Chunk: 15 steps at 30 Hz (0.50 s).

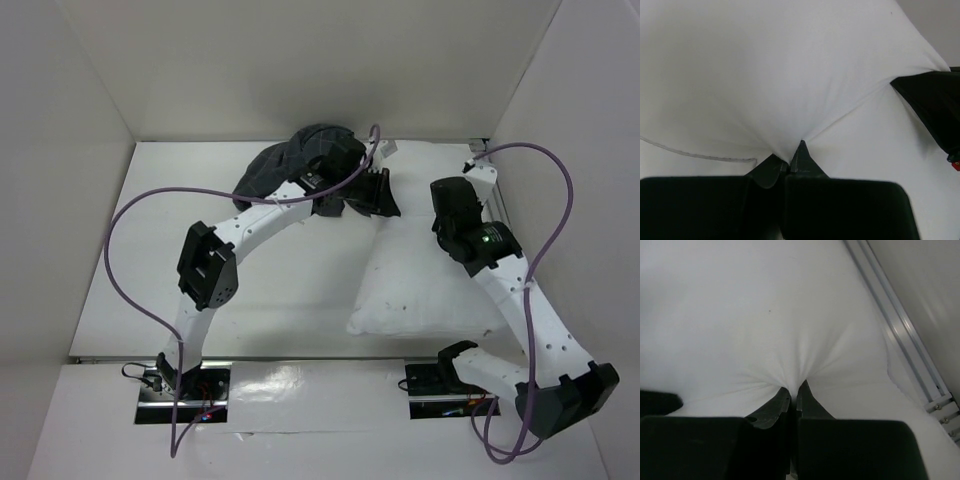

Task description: Put the pillow into the pillowcase

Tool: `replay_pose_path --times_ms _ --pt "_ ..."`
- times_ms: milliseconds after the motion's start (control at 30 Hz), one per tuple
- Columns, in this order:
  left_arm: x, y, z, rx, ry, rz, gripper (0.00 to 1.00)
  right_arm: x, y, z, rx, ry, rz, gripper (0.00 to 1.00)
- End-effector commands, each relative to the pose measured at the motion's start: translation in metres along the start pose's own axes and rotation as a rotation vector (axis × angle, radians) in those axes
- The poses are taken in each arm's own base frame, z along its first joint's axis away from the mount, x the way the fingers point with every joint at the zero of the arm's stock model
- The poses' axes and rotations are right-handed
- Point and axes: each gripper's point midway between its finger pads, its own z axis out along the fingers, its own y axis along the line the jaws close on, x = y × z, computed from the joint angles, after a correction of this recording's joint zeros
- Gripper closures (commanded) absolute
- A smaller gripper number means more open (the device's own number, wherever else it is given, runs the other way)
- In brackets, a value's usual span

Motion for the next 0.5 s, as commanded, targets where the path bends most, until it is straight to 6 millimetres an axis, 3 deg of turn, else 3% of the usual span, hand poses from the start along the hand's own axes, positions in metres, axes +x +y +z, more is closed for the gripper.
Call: replay_pose_path --times_ms 0,133,200,233,300,333,367,400,433,467 --pt "-0.025 -0.041 -0.004 0.115 -0.079 0.054 1.00 -0.037 -0.003 0.020 0.113 -0.143 0.118 1.00" --pt "-0.016 -0.031 0.014 0.132 -0.045 0.034 1.00 -0.037 -0.009 0.032 0.161 -0.130 0.132 1.00" --pt "-0.013 -0.027 0.023 0.142 -0.016 0.034 0.75 -0.027 -0.012 0.038 0.168 -0.111 0.133 1.00" --pt "0.004 -0.010 0.038 0.123 0.040 -0.003 0.60 -0.025 -0.011 0.040 0.171 -0.104 0.127 1.00" --pt "0.003 0.000 0.036 0.153 0.075 -0.039 0.30 -0.014 -0.015 0.047 0.195 -0.075 0.105 1.00" --pt "0.005 0.004 0.031 0.158 0.094 -0.057 0.25 -0.012 -0.016 0.046 0.207 -0.053 0.084 1.00" --pt "-0.001 0.007 0.022 0.160 0.089 -0.064 0.23 -0.013 -0.017 0.046 0.213 -0.041 0.064 0.76" --pt "-0.016 0.008 -0.008 0.127 0.043 -0.028 0.17 -0.024 -0.007 0.042 0.158 -0.032 0.019 0.18" --pt "-0.016 0.008 -0.008 0.127 0.042 -0.017 0.17 -0.029 -0.008 0.040 0.153 -0.040 -0.007 0.18" --pt "-0.023 0.007 -0.019 0.114 0.018 -0.002 0.13 -0.036 0.008 0.038 0.070 -0.041 -0.007 0.08"
